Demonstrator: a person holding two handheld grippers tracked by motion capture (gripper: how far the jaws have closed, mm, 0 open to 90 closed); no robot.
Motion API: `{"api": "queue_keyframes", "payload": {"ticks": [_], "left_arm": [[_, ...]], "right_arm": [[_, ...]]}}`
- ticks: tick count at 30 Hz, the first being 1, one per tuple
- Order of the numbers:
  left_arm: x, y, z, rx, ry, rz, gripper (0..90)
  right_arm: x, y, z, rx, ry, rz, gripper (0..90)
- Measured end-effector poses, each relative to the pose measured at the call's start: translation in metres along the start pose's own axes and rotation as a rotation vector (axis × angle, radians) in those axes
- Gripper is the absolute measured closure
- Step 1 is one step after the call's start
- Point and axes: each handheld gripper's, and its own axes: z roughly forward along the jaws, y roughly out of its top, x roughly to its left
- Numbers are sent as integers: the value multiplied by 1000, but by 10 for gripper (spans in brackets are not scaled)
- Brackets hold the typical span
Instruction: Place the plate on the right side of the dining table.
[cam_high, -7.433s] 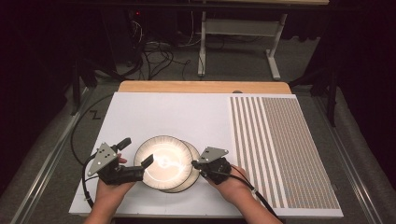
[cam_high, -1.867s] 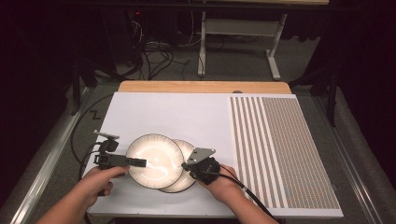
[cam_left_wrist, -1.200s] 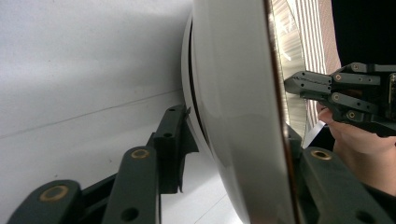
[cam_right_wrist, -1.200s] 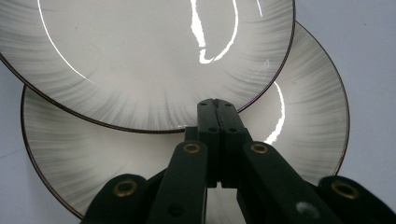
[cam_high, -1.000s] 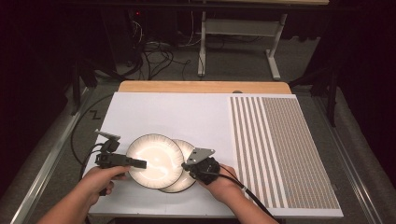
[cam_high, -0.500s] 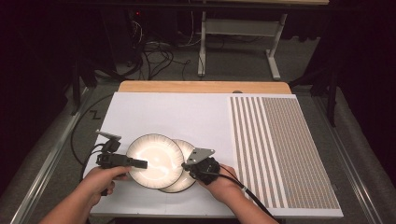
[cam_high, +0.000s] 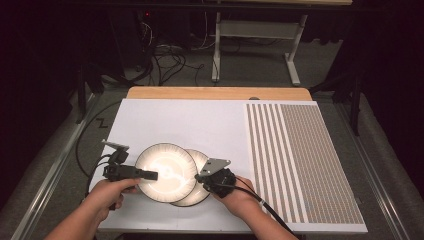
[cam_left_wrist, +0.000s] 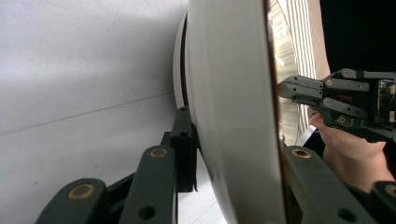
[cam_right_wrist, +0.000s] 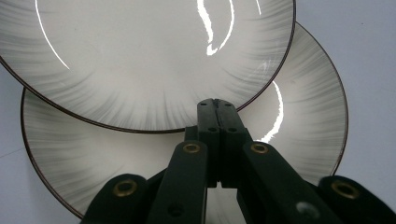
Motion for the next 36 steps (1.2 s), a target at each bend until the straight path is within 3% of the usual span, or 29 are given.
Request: {"api": "queue_keyframes", "payload": {"ticks": [19,23,27,36], "left_arm": [[-5,-1,-2,-26,17,18,712],[-8,0,-4,-33,26,43,719],[-16,0,-5,-50,46,95,725],[-21,0,-8,-74,57,150,736]], "right_arm": [[-9,0,-23,-77,-22,50,900],[-11,-1,-25,-84,-27,56,900],[-14,-1,-28,-92,-33,64,900],[-20,-4,-31,-105,-32,92,900]]}}
